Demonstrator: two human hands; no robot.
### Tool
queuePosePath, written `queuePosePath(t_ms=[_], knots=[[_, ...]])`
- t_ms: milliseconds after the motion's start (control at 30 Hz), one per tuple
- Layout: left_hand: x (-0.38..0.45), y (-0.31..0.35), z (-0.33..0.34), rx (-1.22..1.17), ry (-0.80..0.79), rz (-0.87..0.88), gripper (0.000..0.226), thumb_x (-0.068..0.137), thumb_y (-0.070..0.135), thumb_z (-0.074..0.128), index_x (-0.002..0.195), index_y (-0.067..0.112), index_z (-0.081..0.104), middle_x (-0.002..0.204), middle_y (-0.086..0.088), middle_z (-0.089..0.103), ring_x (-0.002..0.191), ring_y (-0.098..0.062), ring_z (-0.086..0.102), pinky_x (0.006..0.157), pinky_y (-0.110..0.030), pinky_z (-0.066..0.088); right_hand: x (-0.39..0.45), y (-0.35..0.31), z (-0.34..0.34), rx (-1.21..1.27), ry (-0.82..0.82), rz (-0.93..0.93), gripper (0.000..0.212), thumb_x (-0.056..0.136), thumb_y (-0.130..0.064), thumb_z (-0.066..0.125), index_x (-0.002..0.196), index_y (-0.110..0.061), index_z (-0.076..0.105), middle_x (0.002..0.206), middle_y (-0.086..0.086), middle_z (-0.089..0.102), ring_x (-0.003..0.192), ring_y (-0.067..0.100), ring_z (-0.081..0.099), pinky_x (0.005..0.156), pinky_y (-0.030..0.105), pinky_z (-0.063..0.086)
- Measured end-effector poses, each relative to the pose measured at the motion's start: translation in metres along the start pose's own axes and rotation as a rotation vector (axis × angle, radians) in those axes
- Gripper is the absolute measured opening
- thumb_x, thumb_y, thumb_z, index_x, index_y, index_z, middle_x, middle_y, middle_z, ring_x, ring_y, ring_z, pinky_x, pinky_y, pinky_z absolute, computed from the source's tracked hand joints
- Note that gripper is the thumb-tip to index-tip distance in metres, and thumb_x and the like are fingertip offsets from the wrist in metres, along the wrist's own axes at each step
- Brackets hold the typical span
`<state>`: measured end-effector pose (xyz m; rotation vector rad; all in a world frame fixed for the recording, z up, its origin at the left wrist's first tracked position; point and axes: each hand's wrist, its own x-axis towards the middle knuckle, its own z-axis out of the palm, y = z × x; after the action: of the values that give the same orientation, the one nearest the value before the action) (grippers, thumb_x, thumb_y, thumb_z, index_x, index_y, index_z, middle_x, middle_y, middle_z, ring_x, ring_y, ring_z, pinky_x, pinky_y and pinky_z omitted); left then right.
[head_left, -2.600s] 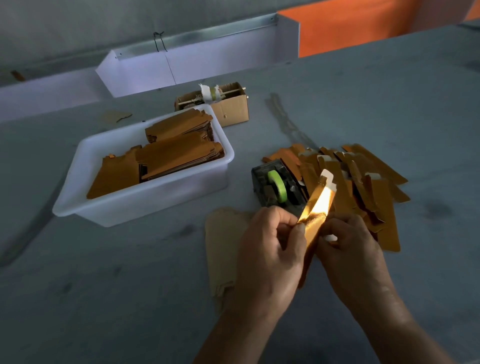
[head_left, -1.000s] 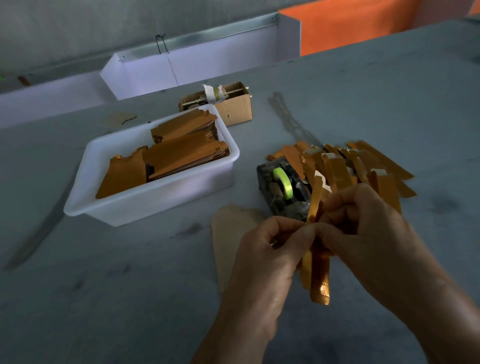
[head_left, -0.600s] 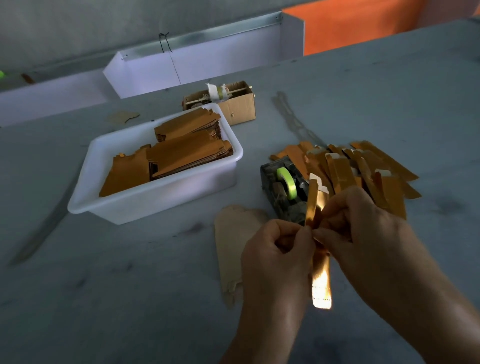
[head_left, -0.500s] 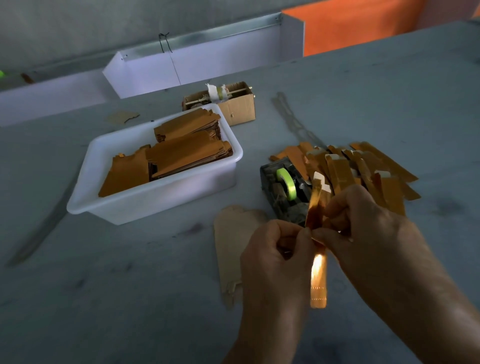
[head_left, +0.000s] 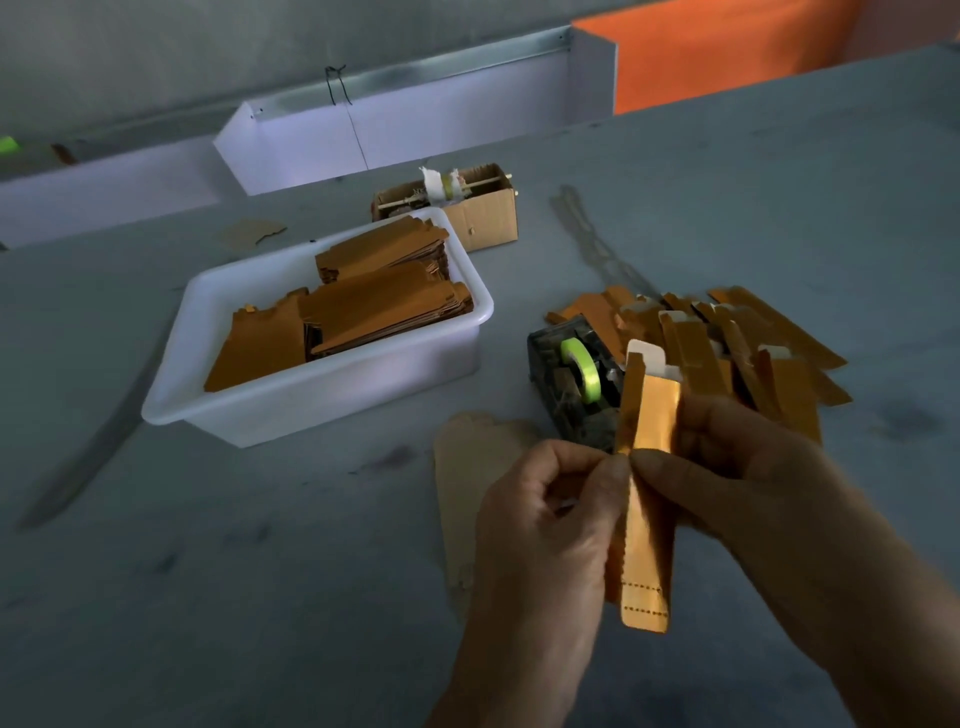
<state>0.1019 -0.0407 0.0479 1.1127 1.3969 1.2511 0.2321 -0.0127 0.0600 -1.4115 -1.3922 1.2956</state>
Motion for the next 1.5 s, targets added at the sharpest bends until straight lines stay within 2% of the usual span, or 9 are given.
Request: queuePosePath(t_ms=[300,467,533,633,700,767,967,1267,1500], knots=[[0.012,-0.003,-0.019,0.141,-0.149,-0.089,0.026,0.09,0.033,0.06,0.079,0.014,0.074,0.077,-0.004,0.075,0.076,-0.017,0.071,0.074,-0.031,0.058,0.006,0.003,0.005,-0.065,-0.004,-0.099,0.015,0.072,-0.031,0.067,0.087,-0.031,0.063,0.076,-0.01,0.069,0.068,0.005,0.067,0.065,0.026,0.049],[0.026,-0.016,-0.047,0.868,0.305,0.063,0.022,0.09,0.041,0.058,0.095,0.021,0.066,0.091,0.001,0.066,0.089,-0.018,0.063,0.076,-0.03,0.049,0.043,0.004,-0.023,-0.342,0.298,-0.193,0.009,0.085,-0.022,0.06,0.078,-0.018,0.062,0.058,0.0,0.058,0.05,0.014,0.055,0.05,0.023,0.039],[0.035,-0.025,-0.063,0.96,0.319,-0.098,0.041,0.088,0.047,0.058,0.115,0.016,0.057,0.11,-0.006,0.058,0.106,-0.025,0.056,0.088,-0.036,0.046,0.062,0.004,-0.033,-0.473,0.349,-0.138,0.015,0.091,-0.021,0.055,0.08,-0.012,0.06,0.06,0.004,0.053,0.05,0.016,0.048,0.047,0.024,0.032],[0.043,-0.038,-0.074,0.881,0.253,-0.296,0.062,0.081,0.048,0.069,0.125,0.008,0.051,0.118,-0.011,0.059,0.114,-0.03,0.054,0.092,-0.035,0.043,0.078,0.006,-0.039,-0.68,0.453,-0.057,0.024,0.096,-0.023,0.046,0.108,-0.007,0.058,0.087,0.013,0.059,0.075,0.029,0.054,0.062,0.032,0.04],[0.048,-0.044,-0.075,0.765,0.248,-0.322,0.055,0.076,0.04,0.076,0.116,0.006,0.058,0.107,-0.01,0.067,0.105,-0.028,0.062,0.087,-0.033,0.047,0.073,0.006,-0.036,-0.71,0.514,-0.057,0.038,0.095,-0.024,0.048,0.131,-0.011,0.049,0.121,0.019,0.054,0.108,0.038,0.05,0.088,0.042,0.042],[0.053,-0.049,-0.078,0.576,0.238,-0.354,0.041,0.073,0.028,0.082,0.102,0.004,0.064,0.095,-0.013,0.071,0.095,-0.029,0.067,0.086,-0.041,0.052,0.062,0.007,-0.03,-0.658,0.554,-0.148,0.041,0.093,-0.026,0.051,0.132,-0.014,0.051,0.13,0.015,0.051,0.116,0.034,0.049,0.092,0.036,0.04],[0.056,-0.052,-0.087,0.299,0.237,-0.397,0.018,0.072,0.01,0.081,0.073,0.004,0.065,0.071,-0.017,0.07,0.06,-0.023,0.061,0.062,-0.032,0.053,0.033,0.015,-0.012,-0.551,0.499,-0.325,0.025,0.089,-0.021,0.058,0.112,-0.017,0.065,0.098,-0.004,0.062,0.071,0.001,0.051,0.059,-0.004,0.035],[0.037,-0.005,-0.089,0.324,0.208,-0.133,0.024,0.084,0.029,0.068,0.077,0.007,0.069,0.082,-0.018,0.07,0.084,-0.037,0.066,0.082,-0.054,0.054,0.014,0.012,0.004,-0.398,0.421,-0.322,0.019,0.088,-0.023,0.059,0.105,-0.023,0.067,0.088,-0.015,0.063,0.07,-0.007,0.058,0.061,-0.003,0.041],[0.028,0.017,-0.076,0.097,-0.061,-0.126,0.033,0.07,0.048,0.073,0.086,0.019,0.075,0.092,-0.009,0.075,0.094,-0.034,0.069,0.095,-0.058,0.048,-0.003,0.007,0.029,0.214,-0.069,0.003,0.044,0.068,-0.045,0.059,0.108,-0.029,0.062,0.093,-0.019,0.07,0.087,-0.003,0.065,0.067,0.014,0.054]])
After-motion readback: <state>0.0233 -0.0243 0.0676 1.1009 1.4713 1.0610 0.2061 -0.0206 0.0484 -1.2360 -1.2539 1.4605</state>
